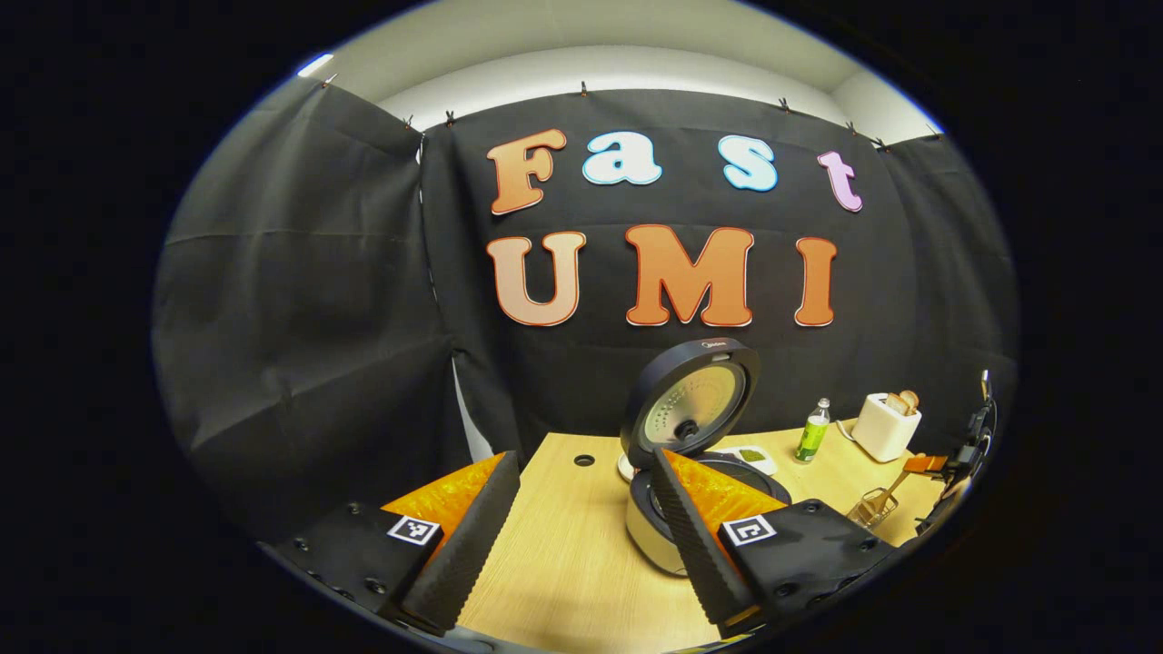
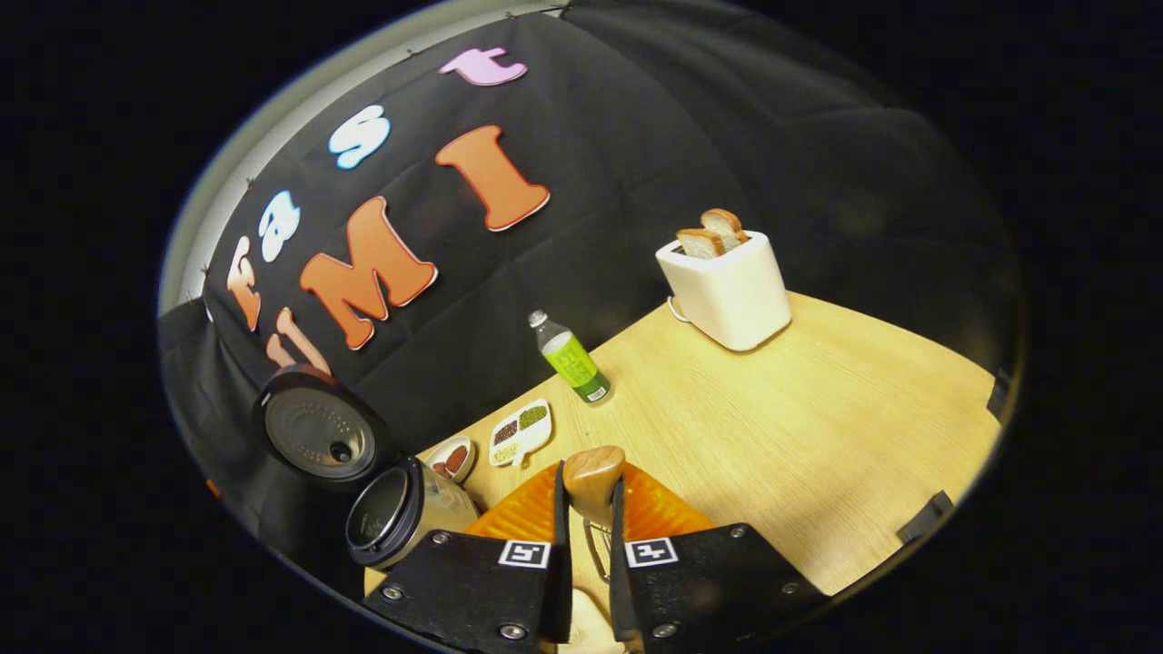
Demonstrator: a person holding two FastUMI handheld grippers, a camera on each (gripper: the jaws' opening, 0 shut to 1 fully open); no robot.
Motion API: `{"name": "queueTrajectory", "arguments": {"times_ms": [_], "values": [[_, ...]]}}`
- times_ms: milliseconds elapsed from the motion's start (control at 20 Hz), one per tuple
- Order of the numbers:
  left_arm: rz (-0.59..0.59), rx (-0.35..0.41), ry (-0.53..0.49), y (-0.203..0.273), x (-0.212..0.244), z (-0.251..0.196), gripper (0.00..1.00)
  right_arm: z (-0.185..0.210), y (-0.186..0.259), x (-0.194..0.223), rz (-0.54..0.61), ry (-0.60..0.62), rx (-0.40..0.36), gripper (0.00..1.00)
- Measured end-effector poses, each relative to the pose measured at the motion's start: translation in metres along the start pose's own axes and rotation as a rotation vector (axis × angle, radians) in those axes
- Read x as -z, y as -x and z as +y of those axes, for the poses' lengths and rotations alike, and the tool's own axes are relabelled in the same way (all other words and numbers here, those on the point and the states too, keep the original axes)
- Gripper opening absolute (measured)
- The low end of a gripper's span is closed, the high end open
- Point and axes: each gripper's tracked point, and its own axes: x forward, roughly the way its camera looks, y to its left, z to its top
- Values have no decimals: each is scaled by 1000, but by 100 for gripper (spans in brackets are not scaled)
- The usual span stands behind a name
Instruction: Close the left gripper, press the button to open the rice cooker; take a wooden spoon from the chopstick holder with the right hand, scoop a spoonful of rice and pour it into the rice cooker, then put the wooden spoon back into the chopstick holder.
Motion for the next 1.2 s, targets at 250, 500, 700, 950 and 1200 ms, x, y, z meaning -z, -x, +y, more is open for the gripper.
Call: {"name": "queueTrajectory", "arguments": {"times_ms": [250, 500, 700, 950, 1200], "values": [[1, -4, 21, -6, -4, -20, 97, -43, 3, -3, 36, 65, 121, 37], [-21, 14, 26, -15, -21, -53, 97, -55, 31, -46, 0, 104, 161, 71], [-27, 33, 24, -26, -36, -87, 97, -47, 63, -104, -97, 250, 192, 95], [-74, 64, 7, -60, -68, -137, 98, -27, 105, -165, -222, 437, 211, 95], [-87, 77, 26, -136, -108, -177, 100, -7, 129, -185, -275, 499, 208, 95]]}}
